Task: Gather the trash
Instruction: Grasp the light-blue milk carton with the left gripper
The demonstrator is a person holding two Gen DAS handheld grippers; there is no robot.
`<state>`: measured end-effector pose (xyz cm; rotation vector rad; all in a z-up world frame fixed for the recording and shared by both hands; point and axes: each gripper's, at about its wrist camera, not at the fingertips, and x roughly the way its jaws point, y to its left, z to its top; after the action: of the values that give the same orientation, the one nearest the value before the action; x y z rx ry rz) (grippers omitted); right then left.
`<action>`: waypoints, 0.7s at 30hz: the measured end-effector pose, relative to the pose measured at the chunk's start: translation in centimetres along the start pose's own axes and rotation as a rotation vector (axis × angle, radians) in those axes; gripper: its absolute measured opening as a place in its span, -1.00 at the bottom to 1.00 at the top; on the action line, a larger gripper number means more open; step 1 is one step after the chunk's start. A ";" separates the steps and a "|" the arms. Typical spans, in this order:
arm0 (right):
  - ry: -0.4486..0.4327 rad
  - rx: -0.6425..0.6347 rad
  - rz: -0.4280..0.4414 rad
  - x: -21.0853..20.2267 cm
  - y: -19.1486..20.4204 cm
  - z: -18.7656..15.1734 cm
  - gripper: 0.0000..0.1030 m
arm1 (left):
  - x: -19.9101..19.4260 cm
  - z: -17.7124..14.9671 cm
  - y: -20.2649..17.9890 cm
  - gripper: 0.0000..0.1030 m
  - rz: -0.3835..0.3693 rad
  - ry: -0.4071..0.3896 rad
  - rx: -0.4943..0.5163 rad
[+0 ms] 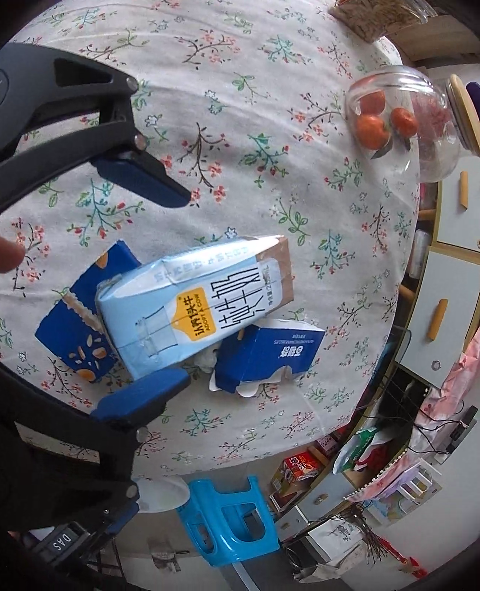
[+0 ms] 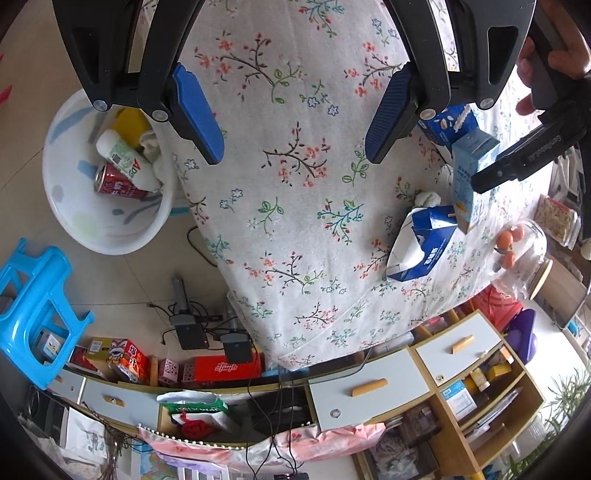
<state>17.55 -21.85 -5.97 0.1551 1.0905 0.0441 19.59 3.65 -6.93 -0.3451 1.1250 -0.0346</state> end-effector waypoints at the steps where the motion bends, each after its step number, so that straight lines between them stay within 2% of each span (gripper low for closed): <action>1: 0.001 -0.001 -0.001 0.1 0.1 0.0 0.56 | 0.1 0.1 -0.1 0.66 -0.005 -0.001 0.003; 7: 0.006 -0.011 -0.013 0.2 0.2 -0.2 0.56 | 0.1 0.1 -0.5 0.44 -0.034 -0.003 0.021; 9: 0.006 -0.013 -0.015 0.1 0.2 -0.3 0.56 | -0.2 0.1 -0.6 0.25 -0.047 -0.006 0.033; 13: 0.003 -0.024 -0.013 0.0 0.7 -0.6 0.56 | -0.7 -0.2 -0.4 0.24 -0.031 -0.006 0.063; 18: 0.006 -0.047 -0.008 0.1 1.9 -0.9 0.56 | -2.0 -0.4 1.0 0.22 -0.043 -0.014 0.050; 19: 0.007 -0.052 -0.005 0.2 2.2 -1.0 0.56 | -2.4 -0.4 1.2 0.14 -0.046 -0.018 0.044; 20: 0.007 -0.060 -0.003 0.2 2.6 -1.1 0.56 | -2.8 -0.4 1.6 -0.63 -0.046 -0.024 0.041; 21: 0.008 -0.067 0.001 0.3 3.1 -1.1 0.56 | -3.2 -0.4 2.1 -0.66 -0.055 -0.022 0.039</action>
<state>16.83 -18.64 -6.29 0.0950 1.0956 0.0827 17.55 6.22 -4.90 -0.3404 1.0914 -0.1012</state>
